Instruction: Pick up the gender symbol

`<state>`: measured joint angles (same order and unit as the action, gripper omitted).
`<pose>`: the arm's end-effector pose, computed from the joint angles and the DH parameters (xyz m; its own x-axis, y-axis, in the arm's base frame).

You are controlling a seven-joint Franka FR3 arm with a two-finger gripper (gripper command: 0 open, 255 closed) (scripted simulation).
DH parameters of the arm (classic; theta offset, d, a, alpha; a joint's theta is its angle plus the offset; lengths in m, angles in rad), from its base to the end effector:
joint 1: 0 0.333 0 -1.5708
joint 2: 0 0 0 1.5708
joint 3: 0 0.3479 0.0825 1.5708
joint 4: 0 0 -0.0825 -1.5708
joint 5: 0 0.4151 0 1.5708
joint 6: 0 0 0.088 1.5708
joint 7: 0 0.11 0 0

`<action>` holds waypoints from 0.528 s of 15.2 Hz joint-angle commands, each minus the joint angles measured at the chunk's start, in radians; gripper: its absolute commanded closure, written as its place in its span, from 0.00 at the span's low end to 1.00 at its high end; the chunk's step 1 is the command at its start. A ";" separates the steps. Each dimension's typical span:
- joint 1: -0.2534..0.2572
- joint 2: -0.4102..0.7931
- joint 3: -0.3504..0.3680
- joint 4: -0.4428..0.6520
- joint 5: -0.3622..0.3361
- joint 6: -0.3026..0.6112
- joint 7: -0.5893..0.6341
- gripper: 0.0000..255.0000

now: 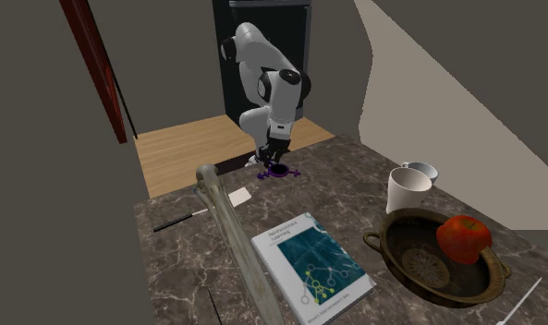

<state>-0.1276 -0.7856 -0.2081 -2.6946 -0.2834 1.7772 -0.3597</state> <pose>0.2833 -0.1247 0.4518 0.9713 0.1631 -0.1731 0.1761 -0.9824 0.0627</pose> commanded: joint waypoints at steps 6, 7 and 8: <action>-0.003 -0.001 -0.001 0.002 -0.004 -0.011 -0.003 1.00; -0.002 -0.004 0.001 0.014 -0.002 -0.025 -0.005 1.00; -0.002 -0.006 0.003 0.026 0.000 -0.039 -0.007 1.00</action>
<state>-0.1301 -0.7905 -0.2072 -2.6786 -0.2853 1.7507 -0.3660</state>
